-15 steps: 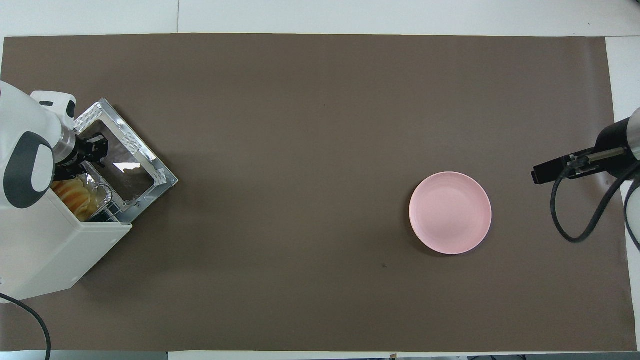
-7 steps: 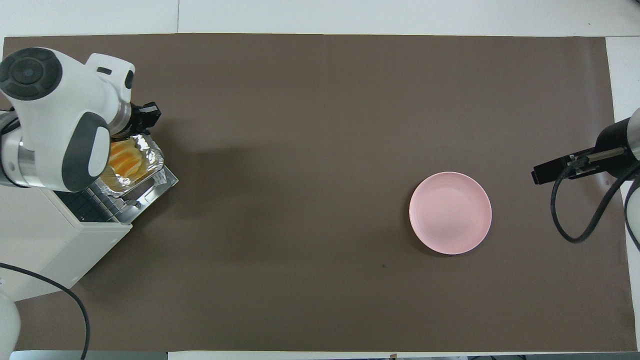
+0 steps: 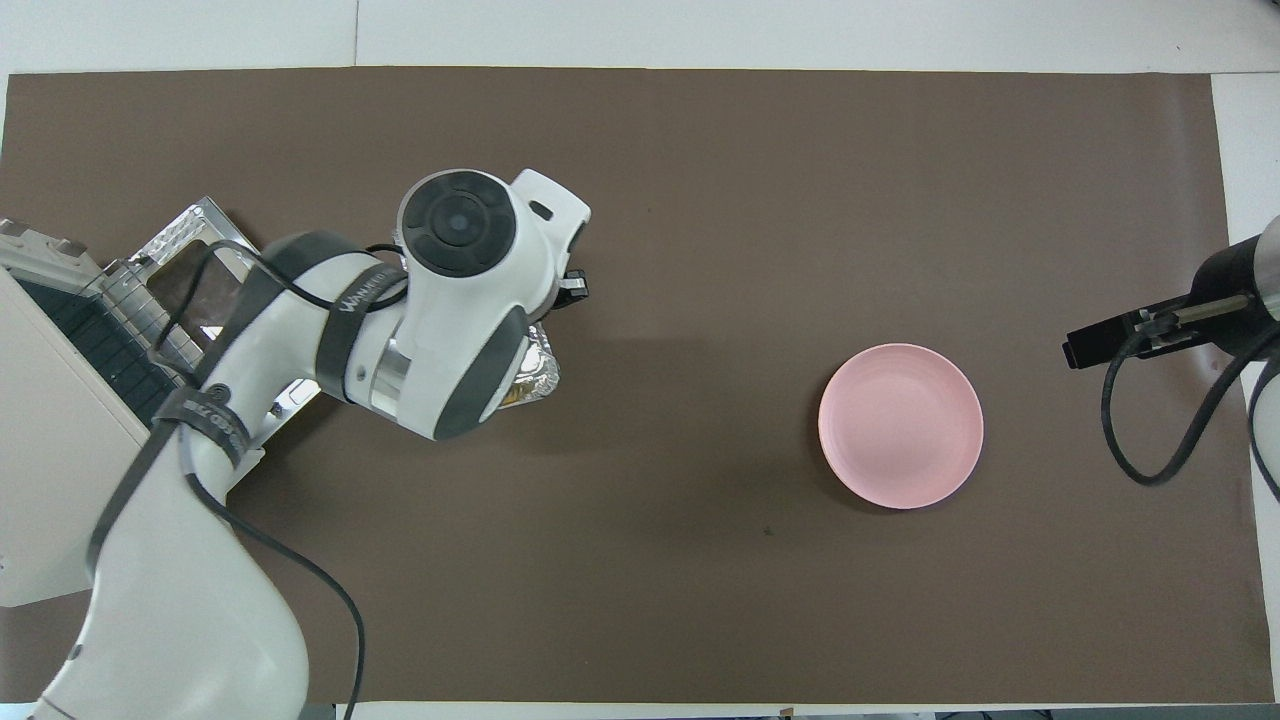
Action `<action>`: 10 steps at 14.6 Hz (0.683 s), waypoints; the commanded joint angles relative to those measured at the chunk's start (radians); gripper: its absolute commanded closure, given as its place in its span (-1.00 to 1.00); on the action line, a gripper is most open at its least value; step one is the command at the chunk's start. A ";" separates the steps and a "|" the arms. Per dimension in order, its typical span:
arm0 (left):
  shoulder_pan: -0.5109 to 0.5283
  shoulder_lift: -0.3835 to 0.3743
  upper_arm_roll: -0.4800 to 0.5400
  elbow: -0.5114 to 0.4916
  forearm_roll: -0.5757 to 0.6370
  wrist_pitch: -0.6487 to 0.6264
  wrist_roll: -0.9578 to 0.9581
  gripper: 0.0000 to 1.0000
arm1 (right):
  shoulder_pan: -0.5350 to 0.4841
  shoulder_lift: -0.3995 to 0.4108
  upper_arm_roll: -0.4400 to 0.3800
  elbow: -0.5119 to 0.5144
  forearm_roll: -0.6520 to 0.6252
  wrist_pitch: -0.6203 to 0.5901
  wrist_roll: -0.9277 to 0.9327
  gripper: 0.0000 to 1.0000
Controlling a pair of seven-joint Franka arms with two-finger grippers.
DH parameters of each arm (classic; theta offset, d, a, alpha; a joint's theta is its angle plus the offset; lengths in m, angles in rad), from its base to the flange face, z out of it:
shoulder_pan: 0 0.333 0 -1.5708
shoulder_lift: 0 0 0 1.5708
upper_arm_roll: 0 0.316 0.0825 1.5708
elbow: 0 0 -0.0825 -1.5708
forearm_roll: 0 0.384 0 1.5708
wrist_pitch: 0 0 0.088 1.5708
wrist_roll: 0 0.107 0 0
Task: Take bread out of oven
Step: 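Pull the foil tray out and set it on the table with the left gripper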
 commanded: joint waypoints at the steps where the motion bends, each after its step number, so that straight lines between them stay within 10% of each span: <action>1: -0.068 0.045 0.021 -0.017 -0.032 0.034 0.044 1.00 | -0.012 -0.015 0.005 -0.017 -0.008 -0.004 0.015 -1.00; 4: -0.070 0.039 0.007 -0.060 -0.046 0.091 0.070 1.00 | -0.026 -0.015 0.005 -0.015 -0.008 -0.018 0.010 -1.00; 8: -0.070 0.033 0.007 -0.063 -0.069 0.083 0.065 -0.95 | -0.023 -0.015 0.005 -0.015 -0.008 -0.033 0.009 -1.00; 10: -0.049 0.013 0.012 -0.034 -0.110 0.074 0.062 -1.00 | -0.024 -0.015 0.007 -0.015 -0.008 -0.032 0.004 -1.00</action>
